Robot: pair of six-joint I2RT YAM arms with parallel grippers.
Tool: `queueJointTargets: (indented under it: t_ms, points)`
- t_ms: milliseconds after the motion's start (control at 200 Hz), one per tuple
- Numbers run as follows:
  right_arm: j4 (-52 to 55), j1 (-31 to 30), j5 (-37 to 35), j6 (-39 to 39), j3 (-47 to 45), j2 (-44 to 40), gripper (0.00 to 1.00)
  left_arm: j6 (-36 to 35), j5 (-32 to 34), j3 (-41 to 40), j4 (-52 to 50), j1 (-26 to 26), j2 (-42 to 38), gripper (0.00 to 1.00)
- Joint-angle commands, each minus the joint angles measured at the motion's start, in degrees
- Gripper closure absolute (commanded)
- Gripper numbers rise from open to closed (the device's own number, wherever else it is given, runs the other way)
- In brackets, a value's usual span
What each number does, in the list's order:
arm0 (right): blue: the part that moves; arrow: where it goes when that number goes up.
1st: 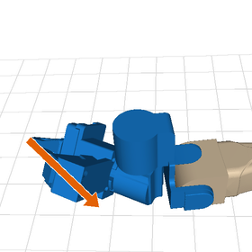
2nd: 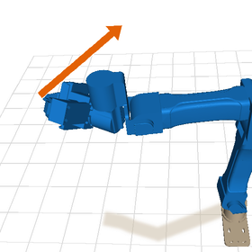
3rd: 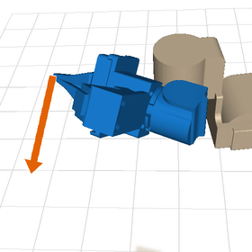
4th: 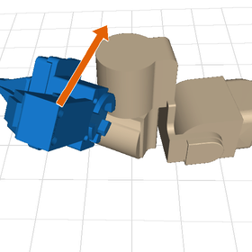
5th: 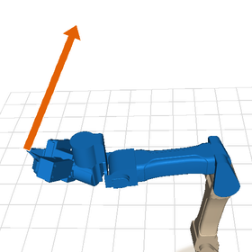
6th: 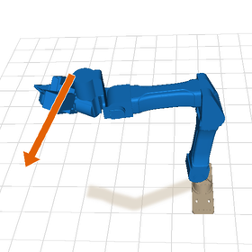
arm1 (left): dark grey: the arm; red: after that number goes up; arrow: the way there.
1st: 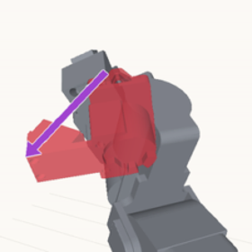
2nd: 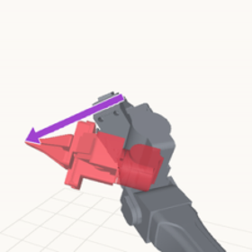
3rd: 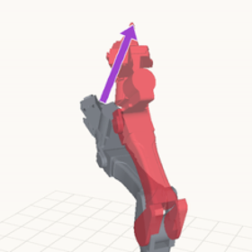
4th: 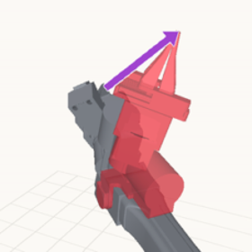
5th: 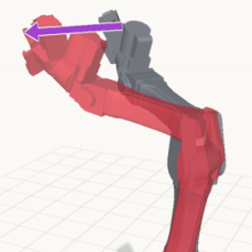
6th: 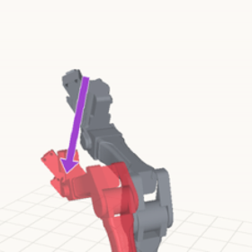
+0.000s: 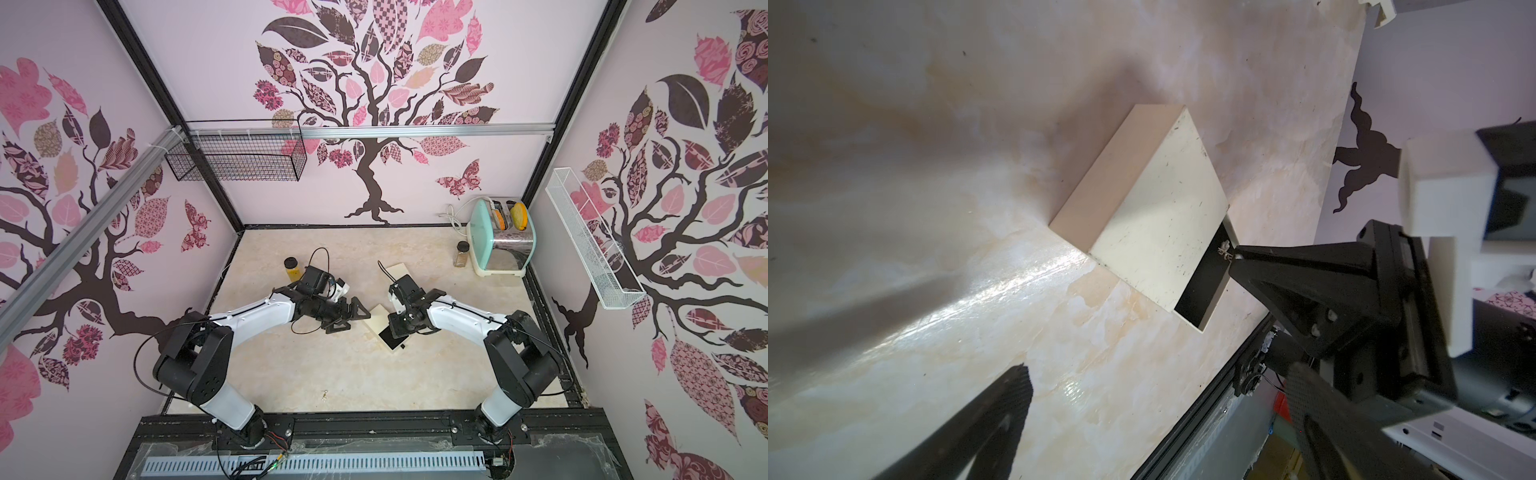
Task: Place the earrings into the drawer-style jewelry box
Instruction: Insert the earring into the inner lining.
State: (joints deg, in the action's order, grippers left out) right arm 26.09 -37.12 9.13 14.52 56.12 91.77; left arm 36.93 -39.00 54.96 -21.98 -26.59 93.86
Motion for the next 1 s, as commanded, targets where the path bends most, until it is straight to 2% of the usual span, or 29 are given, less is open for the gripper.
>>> queueJointTargets:
  t_ms: [0,995]
  points:
    - [2.3,-0.9,-2.8,-0.8,2.4,0.8,1.0,-1.2,0.0,-0.4,0.8,0.3,0.9,0.02]
    - [4.5,-3.3,-6.5,-1.3,6.3,8.0,1.0,-1.1,-0.9,-1.9,1.9,0.3,0.3,0.02]
